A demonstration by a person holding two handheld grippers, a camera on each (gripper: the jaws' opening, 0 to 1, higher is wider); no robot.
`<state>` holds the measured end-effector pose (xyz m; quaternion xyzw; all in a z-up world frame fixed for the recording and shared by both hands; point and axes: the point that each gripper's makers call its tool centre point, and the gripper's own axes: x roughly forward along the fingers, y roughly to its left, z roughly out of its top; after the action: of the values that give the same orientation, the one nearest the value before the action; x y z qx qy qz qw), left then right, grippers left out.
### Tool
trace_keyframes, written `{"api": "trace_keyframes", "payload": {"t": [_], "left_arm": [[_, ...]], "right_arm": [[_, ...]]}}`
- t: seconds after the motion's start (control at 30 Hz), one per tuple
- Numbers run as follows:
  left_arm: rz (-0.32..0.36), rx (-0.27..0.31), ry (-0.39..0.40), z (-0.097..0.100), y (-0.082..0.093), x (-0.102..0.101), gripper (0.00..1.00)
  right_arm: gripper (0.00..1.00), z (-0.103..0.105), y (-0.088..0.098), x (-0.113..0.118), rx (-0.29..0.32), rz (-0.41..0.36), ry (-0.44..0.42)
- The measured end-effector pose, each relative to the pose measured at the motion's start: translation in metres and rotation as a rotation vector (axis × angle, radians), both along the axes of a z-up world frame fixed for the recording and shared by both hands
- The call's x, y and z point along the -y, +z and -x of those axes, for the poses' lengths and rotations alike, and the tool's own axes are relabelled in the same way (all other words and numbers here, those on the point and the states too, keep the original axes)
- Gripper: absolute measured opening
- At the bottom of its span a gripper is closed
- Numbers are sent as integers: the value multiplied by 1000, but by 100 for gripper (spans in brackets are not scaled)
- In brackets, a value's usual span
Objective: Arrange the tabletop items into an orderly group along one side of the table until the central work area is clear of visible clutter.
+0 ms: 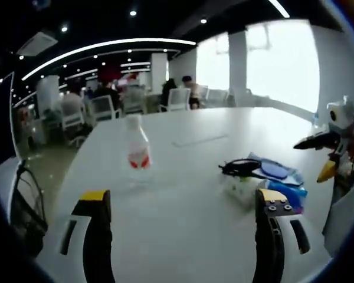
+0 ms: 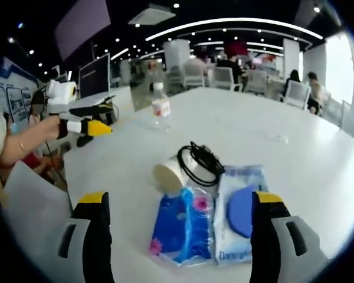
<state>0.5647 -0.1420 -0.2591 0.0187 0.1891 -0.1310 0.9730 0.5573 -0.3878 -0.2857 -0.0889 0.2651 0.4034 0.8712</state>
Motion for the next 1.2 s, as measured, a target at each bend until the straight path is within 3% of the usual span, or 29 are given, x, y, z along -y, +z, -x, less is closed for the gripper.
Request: {"api": "trace_keyframes", "payload": {"t": [0.27, 0.33, 0.4, 0.5, 0.7, 0.97, 1.1, 1.2], "left_arm": [[-8, -5, -2, 14, -3, -4, 99], [3, -9, -4, 19, -4, -4, 99], [2, -10, 8, 22, -5, -6, 98], [63, -1, 23, 25, 0, -6, 97], [39, -2, 32, 30, 0, -8, 95], [24, -11, 8, 31, -4, 0, 92], [6, -21, -14, 31, -10, 5, 87], [7, -22, -31, 32, -13, 8, 87]], "right_arm": [[84, -7, -9, -17, 68, 41, 52], [81, -4, -11, -30, 86, 41, 120], [79, -6, -16, -37, 98, 60, 134], [74, -8, -23, -44, 112, 79, 149], [63, -14, -33, -55, 132, 85, 175], [46, -27, -51, -56, 120, 105, 179], [26, -35, -53, -54, 161, 131, 167], [21, -37, -53, -56, 180, 141, 171]]}}
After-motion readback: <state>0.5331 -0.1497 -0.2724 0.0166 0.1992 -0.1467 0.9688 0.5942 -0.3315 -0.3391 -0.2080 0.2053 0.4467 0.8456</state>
